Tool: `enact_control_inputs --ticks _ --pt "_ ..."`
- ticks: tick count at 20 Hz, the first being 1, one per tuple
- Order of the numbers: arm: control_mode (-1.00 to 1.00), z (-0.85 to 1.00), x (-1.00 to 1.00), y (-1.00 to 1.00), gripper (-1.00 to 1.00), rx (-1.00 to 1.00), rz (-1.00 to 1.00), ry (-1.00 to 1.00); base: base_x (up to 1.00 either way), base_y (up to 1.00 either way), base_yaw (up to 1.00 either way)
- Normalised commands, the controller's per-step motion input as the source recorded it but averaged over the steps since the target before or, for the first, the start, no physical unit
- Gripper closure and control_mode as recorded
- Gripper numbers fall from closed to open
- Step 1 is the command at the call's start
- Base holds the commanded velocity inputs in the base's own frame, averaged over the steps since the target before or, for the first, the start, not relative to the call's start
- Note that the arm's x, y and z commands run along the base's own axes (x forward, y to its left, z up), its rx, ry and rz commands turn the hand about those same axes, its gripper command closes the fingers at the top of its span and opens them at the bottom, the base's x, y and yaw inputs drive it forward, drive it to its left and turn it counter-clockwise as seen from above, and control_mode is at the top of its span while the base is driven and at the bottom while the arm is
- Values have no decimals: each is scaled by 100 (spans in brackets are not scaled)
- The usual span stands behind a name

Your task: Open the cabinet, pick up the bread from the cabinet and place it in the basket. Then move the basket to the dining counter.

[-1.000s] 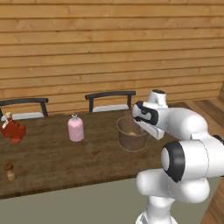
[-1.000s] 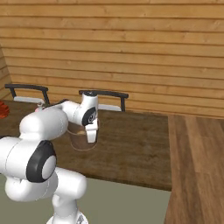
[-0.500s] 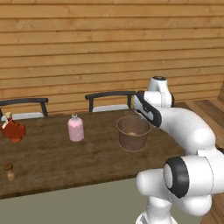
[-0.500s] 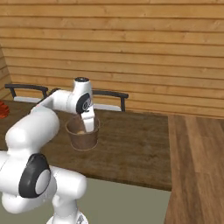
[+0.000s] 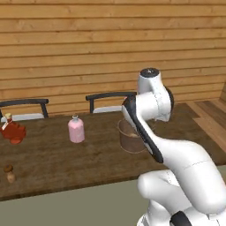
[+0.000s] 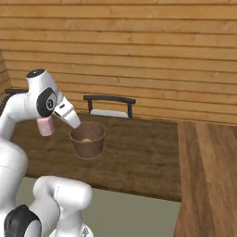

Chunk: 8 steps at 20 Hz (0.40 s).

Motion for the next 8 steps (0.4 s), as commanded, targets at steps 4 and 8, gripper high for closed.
enact_control_inputs --ticks 4,8 --pt "-100 28 -79 81 -100 -17 54 -8 0 0 0" --pt "-100 3 -55 50 -100 -9 46 -1 0 0 0"
